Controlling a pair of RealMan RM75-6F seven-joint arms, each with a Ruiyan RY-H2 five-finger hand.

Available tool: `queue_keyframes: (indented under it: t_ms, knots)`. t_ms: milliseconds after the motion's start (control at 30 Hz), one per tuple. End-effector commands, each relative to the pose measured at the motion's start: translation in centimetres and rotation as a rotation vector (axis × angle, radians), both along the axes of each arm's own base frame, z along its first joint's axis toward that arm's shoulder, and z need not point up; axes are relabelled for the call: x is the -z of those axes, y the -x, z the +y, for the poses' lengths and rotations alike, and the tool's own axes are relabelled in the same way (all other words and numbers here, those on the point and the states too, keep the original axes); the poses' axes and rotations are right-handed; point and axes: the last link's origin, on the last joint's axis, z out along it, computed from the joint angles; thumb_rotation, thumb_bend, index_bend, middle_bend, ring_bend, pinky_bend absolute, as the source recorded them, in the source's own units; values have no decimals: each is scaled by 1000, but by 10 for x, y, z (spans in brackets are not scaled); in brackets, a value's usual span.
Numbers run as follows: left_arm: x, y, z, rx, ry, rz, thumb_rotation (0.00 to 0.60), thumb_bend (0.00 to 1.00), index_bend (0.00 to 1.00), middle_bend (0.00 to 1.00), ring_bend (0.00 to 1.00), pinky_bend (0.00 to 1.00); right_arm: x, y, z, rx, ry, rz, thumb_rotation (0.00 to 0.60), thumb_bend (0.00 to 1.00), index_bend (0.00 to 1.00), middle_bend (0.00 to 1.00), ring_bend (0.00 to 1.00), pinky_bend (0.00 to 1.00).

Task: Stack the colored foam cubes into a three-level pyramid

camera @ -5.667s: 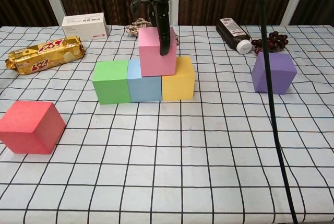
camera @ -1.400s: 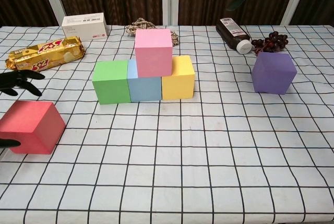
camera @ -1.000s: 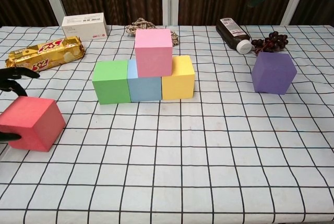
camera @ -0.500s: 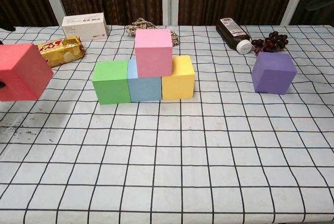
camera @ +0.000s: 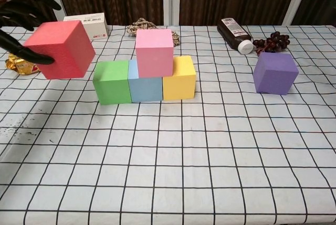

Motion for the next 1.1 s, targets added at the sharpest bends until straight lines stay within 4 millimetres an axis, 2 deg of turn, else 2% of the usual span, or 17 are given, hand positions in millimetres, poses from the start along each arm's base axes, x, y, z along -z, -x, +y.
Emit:
queue_keyframes:
  t_ms: [33, 400, 767, 1100]
  knots:
    - [13, -14, 10, -16, 26, -8, 600, 87, 180, 550, 206, 231, 2, 2, 1, 2, -3, 3, 600, 0, 0, 209, 28, 0]
    - [29, -32, 29, -113, -11, -21, 600, 88, 182, 576, 233, 231, 7, 2, 2, -16, -6, 5, 600, 0, 0, 210, 28, 0]
    - [41, -44, 29, -114, -11, -22, 600, 87, 183, 580, 238, 216, 7, 6, 1, -6, 2, 11, 600, 0, 0, 210, 28, 0]
    - [55, -45, 33, -90, -1, 22, 600, 87, 183, 580, 238, 211, 7, 9, 2, -3, 6, 15, 600, 0, 0, 210, 28, 0]
